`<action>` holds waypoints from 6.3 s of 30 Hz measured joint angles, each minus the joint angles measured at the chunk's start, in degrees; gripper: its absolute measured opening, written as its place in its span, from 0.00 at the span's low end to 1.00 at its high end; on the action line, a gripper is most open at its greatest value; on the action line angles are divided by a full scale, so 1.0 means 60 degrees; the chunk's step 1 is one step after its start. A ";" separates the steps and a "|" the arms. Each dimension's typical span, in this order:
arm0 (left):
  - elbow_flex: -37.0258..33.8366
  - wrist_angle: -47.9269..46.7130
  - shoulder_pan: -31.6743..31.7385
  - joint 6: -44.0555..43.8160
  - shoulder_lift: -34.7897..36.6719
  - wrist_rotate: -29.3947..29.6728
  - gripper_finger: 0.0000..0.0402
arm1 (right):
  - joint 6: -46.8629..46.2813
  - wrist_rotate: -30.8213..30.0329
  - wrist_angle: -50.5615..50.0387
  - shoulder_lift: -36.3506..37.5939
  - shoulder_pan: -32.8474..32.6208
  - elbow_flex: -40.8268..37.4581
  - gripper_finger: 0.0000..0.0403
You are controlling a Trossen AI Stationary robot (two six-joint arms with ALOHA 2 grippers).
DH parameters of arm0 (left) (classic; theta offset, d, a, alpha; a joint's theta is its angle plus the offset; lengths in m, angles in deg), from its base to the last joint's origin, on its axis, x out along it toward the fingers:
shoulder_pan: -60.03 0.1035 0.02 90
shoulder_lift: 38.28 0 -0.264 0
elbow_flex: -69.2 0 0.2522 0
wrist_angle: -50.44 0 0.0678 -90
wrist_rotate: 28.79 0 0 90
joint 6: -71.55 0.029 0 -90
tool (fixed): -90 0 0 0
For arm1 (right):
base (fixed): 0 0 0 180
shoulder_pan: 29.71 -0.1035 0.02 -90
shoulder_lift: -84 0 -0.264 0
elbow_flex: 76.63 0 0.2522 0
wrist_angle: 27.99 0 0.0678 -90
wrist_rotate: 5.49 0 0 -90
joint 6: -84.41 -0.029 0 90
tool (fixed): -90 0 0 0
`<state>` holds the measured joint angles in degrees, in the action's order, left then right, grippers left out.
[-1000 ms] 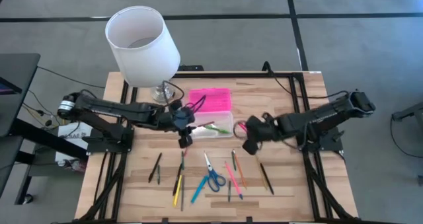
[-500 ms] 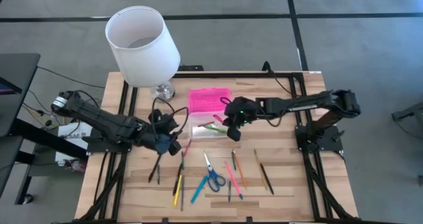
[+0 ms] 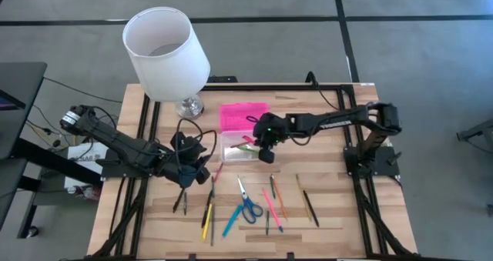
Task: Pick & place school supplies into a supply box
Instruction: Put the pink pen into the supply box, then put the top left black pen into the supply box
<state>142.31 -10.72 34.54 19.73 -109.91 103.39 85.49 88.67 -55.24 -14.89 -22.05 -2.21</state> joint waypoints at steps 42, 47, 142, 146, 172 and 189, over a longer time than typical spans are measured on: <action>-0.0890 -0.0776 0.0036 -0.2397 -0.0106 -0.2455 0.30 | -0.0648 -0.0181 -0.1833 0.0930 -0.0333 0.1722 0.20; -0.1579 -0.0720 0.0014 -0.4069 -0.0107 -0.4071 0.30 | -0.1217 -0.0188 -0.2545 0.1745 -0.0530 0.1728 0.20; -0.3588 0.1166 -0.0259 -0.5161 -0.2012 -0.6377 0.09 | -0.2112 -0.0749 -0.3359 0.2689 -0.1435 0.1717 0.20; -0.3588 0.1155 -0.0072 -0.4889 -0.2016 -0.6422 0.13 | -0.2116 -0.0746 -0.3312 0.2689 -0.1379 0.1717 0.20; -0.3220 0.0561 -0.0461 -0.4709 -0.2005 -0.7510 0.27 | -0.2108 -0.0746 -0.3323 0.2689 -0.1381 0.1717 0.20; -0.3438 0.0276 -0.1983 -0.5463 -0.1983 -0.8249 0.27 | -0.2181 -0.0738 -0.3323 0.2689 -0.1399 0.1717 0.20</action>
<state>121.68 -9.06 22.64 -13.05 -121.81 53.90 72.40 84.24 -75.18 1.24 -30.44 8.09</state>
